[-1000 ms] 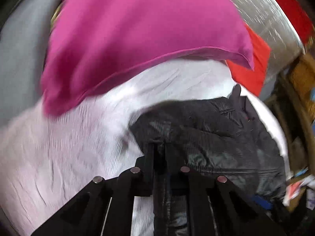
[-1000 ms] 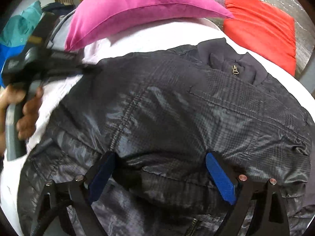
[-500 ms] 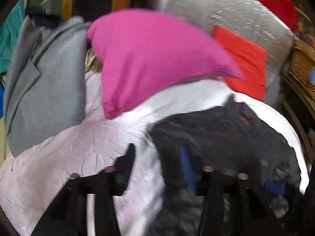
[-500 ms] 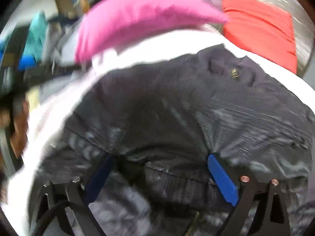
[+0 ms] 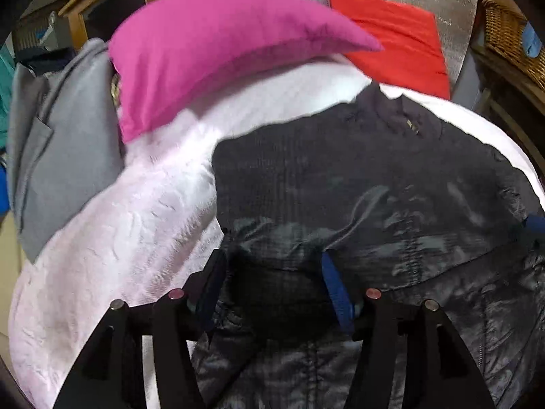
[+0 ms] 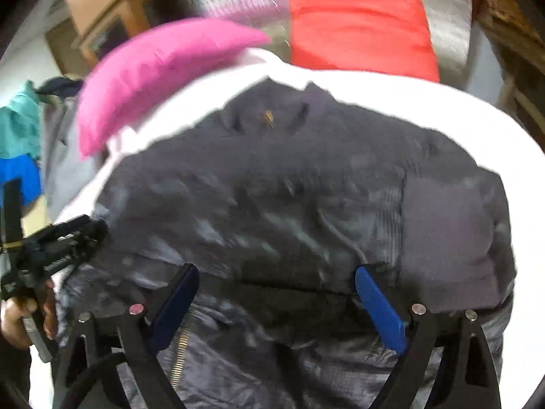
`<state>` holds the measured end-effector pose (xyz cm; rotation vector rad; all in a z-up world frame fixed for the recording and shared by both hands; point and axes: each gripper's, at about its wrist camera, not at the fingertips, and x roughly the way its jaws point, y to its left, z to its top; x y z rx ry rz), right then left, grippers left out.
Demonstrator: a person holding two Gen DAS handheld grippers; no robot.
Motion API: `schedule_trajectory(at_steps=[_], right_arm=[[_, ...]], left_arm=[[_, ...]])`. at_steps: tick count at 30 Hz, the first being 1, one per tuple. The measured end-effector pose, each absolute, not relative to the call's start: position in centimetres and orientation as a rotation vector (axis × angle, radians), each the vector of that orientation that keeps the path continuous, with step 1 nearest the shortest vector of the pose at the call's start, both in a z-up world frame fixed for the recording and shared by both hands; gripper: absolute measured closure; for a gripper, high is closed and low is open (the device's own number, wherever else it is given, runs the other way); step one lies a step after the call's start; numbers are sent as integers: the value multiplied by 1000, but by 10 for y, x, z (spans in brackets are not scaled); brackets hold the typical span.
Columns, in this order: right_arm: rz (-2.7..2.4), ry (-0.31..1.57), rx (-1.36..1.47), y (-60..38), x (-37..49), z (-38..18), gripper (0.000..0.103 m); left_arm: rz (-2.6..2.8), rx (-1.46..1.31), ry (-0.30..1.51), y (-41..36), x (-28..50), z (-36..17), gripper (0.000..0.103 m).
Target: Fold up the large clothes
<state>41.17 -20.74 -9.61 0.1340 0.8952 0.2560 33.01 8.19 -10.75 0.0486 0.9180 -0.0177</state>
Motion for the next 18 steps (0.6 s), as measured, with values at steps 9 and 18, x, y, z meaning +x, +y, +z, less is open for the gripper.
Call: schedule_trajectory(at_steps=[9, 18], right_arm=[[120, 953, 186, -258, 424, -131, 8], [59, 985, 269, -275, 457, -127, 6]], left_arm=[[3, 75, 939, 69, 336, -126, 39], [5, 95, 932, 63, 337, -125, 37]])
